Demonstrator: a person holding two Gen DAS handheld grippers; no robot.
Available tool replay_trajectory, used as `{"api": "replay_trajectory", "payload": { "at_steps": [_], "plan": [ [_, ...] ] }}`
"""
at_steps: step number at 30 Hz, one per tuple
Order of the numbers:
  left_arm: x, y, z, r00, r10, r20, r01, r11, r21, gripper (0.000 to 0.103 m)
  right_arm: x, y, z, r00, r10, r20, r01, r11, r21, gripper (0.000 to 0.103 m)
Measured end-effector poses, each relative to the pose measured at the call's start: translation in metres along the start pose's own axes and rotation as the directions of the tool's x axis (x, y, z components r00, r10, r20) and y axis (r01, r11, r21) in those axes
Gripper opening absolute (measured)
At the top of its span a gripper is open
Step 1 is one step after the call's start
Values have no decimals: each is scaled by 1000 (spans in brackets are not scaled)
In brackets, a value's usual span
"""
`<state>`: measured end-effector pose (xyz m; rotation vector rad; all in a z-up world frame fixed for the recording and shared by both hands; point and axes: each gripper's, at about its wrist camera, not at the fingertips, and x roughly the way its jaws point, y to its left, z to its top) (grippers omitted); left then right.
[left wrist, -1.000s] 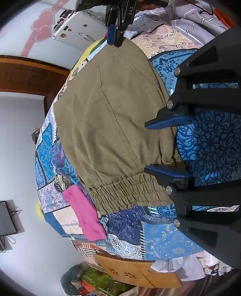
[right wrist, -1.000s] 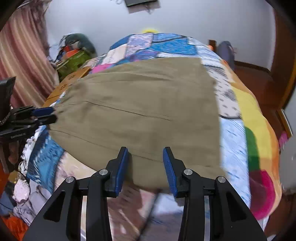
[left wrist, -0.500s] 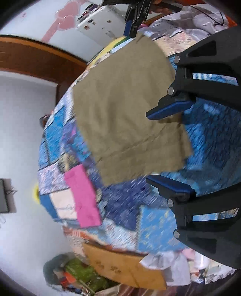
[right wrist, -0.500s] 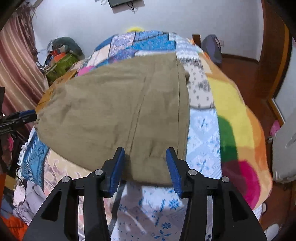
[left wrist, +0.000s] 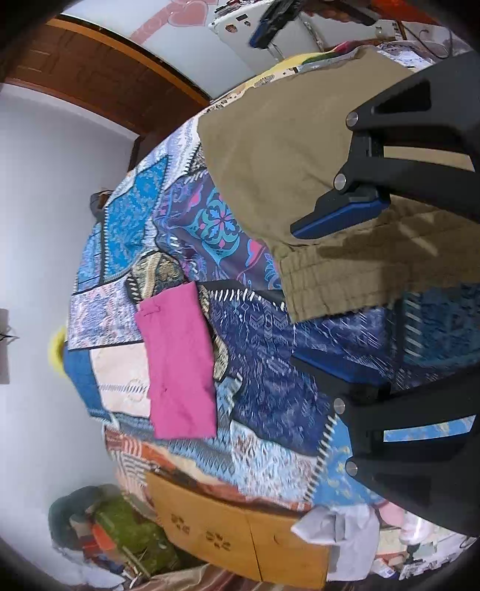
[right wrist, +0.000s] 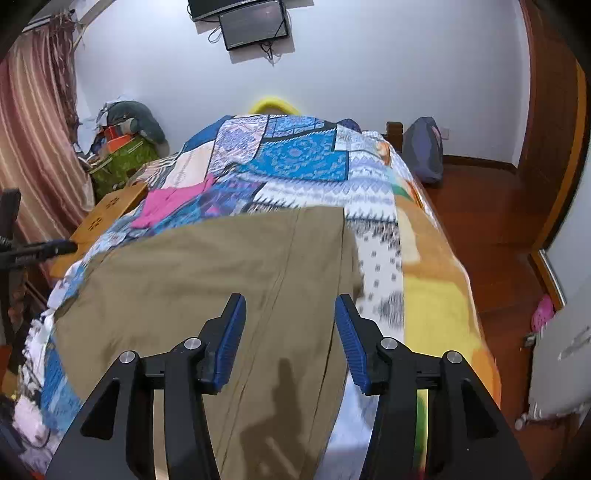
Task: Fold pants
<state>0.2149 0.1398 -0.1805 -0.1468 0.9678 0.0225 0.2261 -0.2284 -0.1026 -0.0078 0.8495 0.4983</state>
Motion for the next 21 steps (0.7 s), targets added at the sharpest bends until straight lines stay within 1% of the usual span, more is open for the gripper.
{"api": "replay_trajectory", "payload": {
  "at_steps": [4,7,12,14,16,17,20,21],
  "plan": [
    [27,-1,4,999,-14,-46,13,1000,-4,62,34,-13,21,1000,10,-19,-10,1000,16,47],
    [42,1,2,997,-36,-72,35,999,-13,62,69,-25,39,999,17,-42,-15,999,29,47],
    [51,4,-1,994,-68,-81,66,997,-25,62,120,-39,58,996,-4,-91,7,1000,26,47],
    [53,4,-3,995,-68,-79,66,998,-23,63,136,-41,61,994,-12,-113,13,1000,14,47],
    [53,4,-4,997,-45,-68,44,999,-12,65,153,-44,61,990,-16,-138,16,1000,3,47],
    [53,2,-4,998,-15,-65,16,1000,3,65,161,-43,60,987,-3,-161,2,1000,-10,45],
    [52,-3,-6,998,48,-42,-45,997,55,66,164,-43,58,989,2,-150,-7,1000,-30,42],
    [51,-3,-6,997,62,-37,-60,996,59,66,165,-46,58,989,-20,-145,16,999,-33,33]
  ]
}}
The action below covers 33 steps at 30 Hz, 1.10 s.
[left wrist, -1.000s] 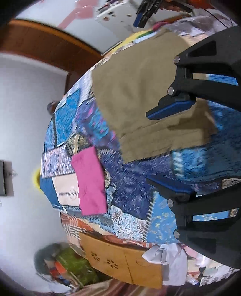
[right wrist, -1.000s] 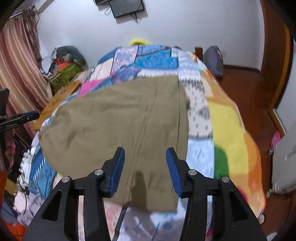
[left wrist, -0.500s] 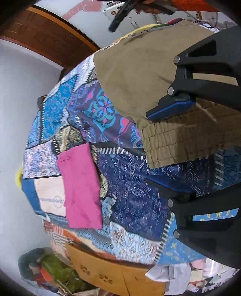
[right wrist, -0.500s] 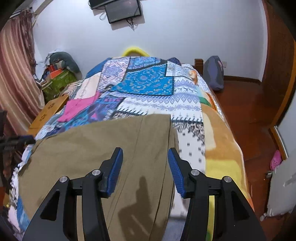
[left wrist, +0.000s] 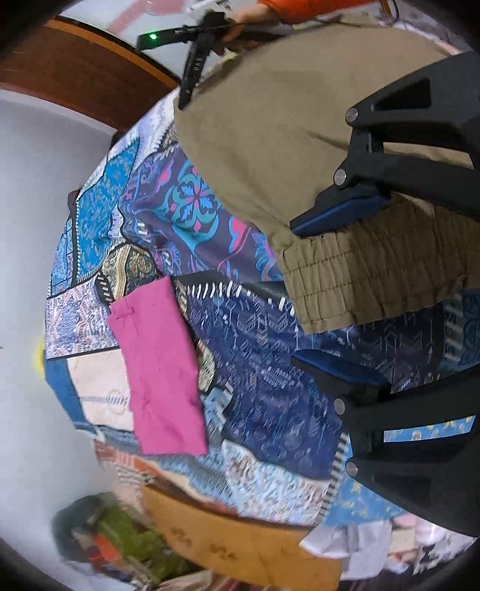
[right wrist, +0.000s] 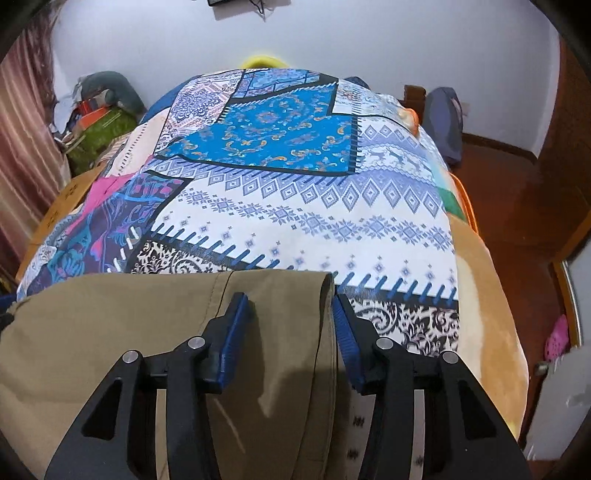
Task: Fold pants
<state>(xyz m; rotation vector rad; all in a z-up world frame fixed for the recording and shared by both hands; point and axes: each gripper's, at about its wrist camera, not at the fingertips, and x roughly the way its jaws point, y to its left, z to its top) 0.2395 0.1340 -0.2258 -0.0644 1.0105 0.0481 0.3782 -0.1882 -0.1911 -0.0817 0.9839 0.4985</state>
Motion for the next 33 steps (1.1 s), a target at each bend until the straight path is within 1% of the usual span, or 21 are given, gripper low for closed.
{"api": "replay_trajectory", "payload": {
  "at_steps": [1,2,3,4,6,7,8,9,11,13,14,15,17,19,21,24,26,28,30,32,33],
  "plan": [
    [0,0,-1,1000,5,2,-5,1000,-6,66,2,-1,-1,998,-59,-8,59,998,-12,25],
    [1,2,-1,1000,2,1,-2,1000,-19,66,5,-3,-3,996,-87,-15,87,996,-27,9],
    [3,3,-2,1000,-5,-4,5,999,-33,66,6,-7,-5,997,-74,-14,74,997,-18,8],
    [5,5,-3,1000,-13,-8,12,999,-44,66,5,-11,-7,998,-54,-13,55,998,18,8],
    [5,6,-3,1000,-23,-12,22,998,-52,66,3,-11,-6,998,-61,-28,62,998,11,8],
    [3,6,-1,1000,-21,-13,21,998,-51,66,0,-8,-5,996,-79,-39,79,997,-6,9],
    [0,5,0,1000,-16,-12,15,999,-47,66,-3,-6,-4,994,-95,-48,95,995,-13,14],
    [-4,3,1,1000,-9,-7,9,999,-41,65,-4,-4,1,993,-105,-55,105,994,-16,14],
    [-18,-1,2,1000,15,27,-14,1000,-25,65,-18,1,3,994,-96,-46,95,995,-20,15],
    [-32,-4,2,998,30,54,-29,999,-12,65,-43,7,5,997,-81,-3,81,997,-18,24],
    [-43,-5,1,997,34,74,-34,999,-9,65,-52,10,6,997,-75,16,75,997,-17,34],
    [-50,-5,1,996,36,86,-35,999,-10,65,-70,16,6,997,-64,49,65,998,-24,39],
    [-68,-6,-1,992,35,117,-34,999,-15,65,-99,28,4,994,-46,99,50,998,-43,40],
    [-89,-6,-4,988,35,151,-32,999,-23,65,-118,38,4,991,-31,128,38,998,-58,41],
    [-107,-7,-8,984,32,177,-27,999,-31,65,-145,51,-2,986,-9,169,23,997,-78,47],
    [-133,-10,-18,978,20,209,-13,999,-34,67,-174,70,-8,978,14,210,8,994,-105,49],
    [-149,-14,-26,973,20,228,-14,999,-29,72,-193,83,-15,972,30,232,-1,992,-124,49],
    [-162,-19,-35,969,21,248,-16,1000,-23,75,-210,98,-23,966,49,255,-12,990,-142,52],
    [-173,-23,-46,965,12,262,-7,1000,-20,76,-221,111,-32,958,68,279,-25,988,-153,58],
    [-180,-25,-58,965,-6,261,13,1000,-27,85,-229,123,-41,953,84,291,-35,985,-168,59],
    [-182,-25,-64,965,-12,261,21,999,-31,87,-232,131,-46,951,89,295,-37,984,-176,60]
  ]
}}
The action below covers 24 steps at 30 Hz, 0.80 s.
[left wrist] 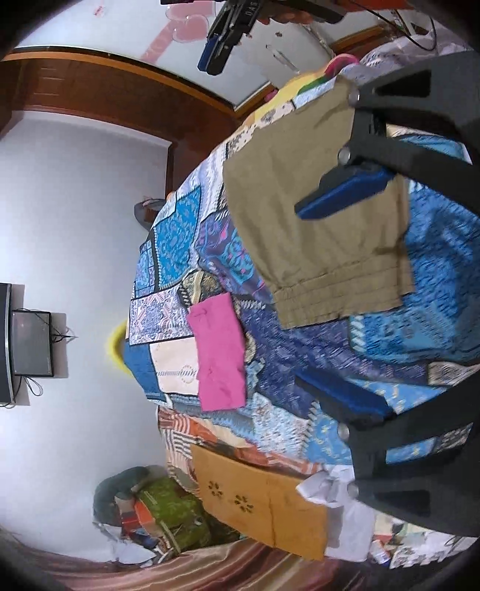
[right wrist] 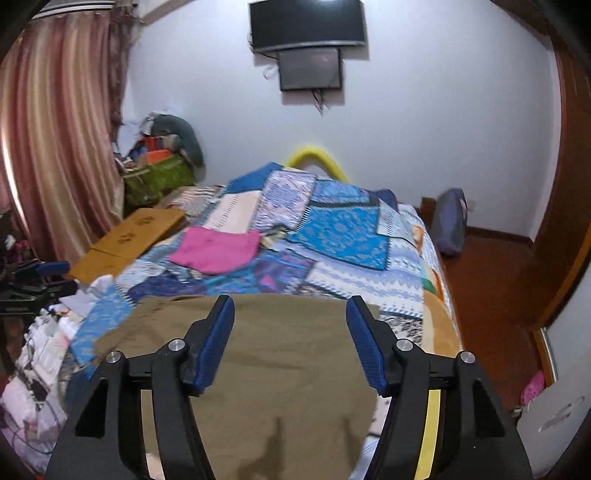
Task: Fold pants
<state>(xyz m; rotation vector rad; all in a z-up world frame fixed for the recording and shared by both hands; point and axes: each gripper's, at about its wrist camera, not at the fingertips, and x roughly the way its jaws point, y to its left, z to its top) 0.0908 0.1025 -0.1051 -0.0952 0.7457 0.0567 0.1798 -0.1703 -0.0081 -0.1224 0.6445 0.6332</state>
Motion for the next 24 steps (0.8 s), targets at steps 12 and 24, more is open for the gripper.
{"api": "replay_trajectory", "payload": {
  "at_steps": [12,24],
  "plan": [
    [25,-2,-65,967,-173,-189,153,982,-113,88,16,56,-45,999,20,-51,-20,1000,-11,61],
    [57,-18,-98,909,-315,-273,252,937,-241,88,63,67,-107,976,1,-218,5,1000,24,61]
  ]
}}
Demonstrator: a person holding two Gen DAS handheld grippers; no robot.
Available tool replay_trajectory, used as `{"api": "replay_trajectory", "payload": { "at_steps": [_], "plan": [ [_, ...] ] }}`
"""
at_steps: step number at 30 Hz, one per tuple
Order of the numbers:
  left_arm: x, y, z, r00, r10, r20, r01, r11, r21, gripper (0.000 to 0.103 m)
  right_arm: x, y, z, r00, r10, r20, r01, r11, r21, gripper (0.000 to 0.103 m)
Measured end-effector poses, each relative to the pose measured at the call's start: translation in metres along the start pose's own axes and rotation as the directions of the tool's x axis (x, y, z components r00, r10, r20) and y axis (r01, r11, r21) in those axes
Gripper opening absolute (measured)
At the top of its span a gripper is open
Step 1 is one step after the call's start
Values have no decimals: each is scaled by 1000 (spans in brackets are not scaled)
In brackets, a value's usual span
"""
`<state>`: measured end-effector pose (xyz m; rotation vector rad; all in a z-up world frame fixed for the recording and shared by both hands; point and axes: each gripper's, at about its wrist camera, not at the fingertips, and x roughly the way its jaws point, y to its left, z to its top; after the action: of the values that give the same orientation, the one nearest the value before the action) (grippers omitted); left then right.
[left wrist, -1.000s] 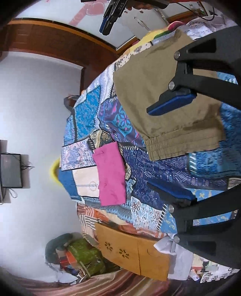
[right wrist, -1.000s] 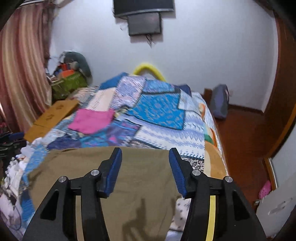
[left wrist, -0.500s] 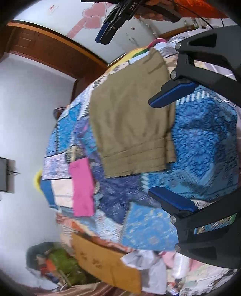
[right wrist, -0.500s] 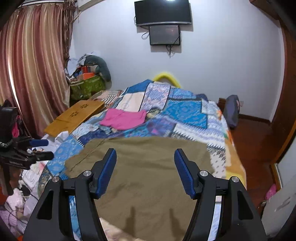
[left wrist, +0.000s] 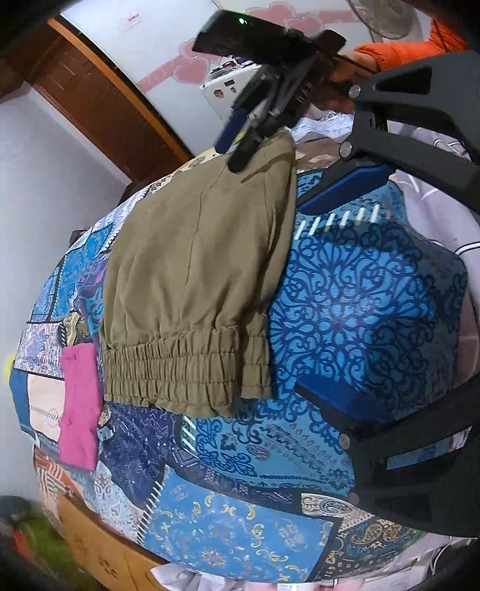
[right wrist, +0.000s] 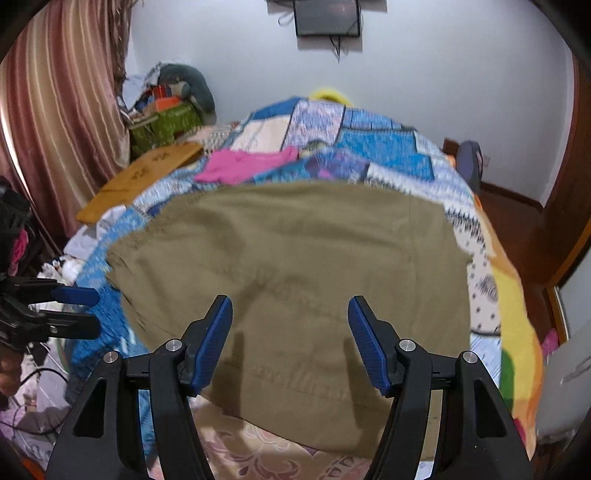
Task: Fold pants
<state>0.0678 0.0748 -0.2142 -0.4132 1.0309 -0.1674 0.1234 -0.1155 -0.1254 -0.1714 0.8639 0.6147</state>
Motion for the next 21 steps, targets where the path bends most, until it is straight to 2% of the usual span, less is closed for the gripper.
{"api": "replay_trajectory", "payload": {
  "at_steps": [4,7,11,15,17,19,21],
  "plan": [
    [8,3,11,998,-66,-7,65,997,-42,88,12,-2,-13,999,19,-50,-18,1000,12,61],
    [16,8,22,994,-110,-1,109,990,-84,92,10,-1,-20,999,31,-35,-31,999,22,61],
    [27,12,38,994,-112,13,113,987,-112,93,9,-3,-22,998,48,-37,-47,998,31,61],
    [33,22,56,989,-144,29,147,974,-173,91,9,-3,-24,998,61,-33,-60,998,30,61],
    [36,23,64,991,-124,39,129,980,-154,70,9,-3,-24,997,66,-34,-64,997,35,61],
    [39,26,70,996,-76,36,80,987,-140,56,9,-3,-24,997,68,-34,-66,997,37,61],
    [40,29,72,997,-65,40,70,988,-141,49,9,-3,-23,997,65,-40,-64,997,37,61]
  ]
}}
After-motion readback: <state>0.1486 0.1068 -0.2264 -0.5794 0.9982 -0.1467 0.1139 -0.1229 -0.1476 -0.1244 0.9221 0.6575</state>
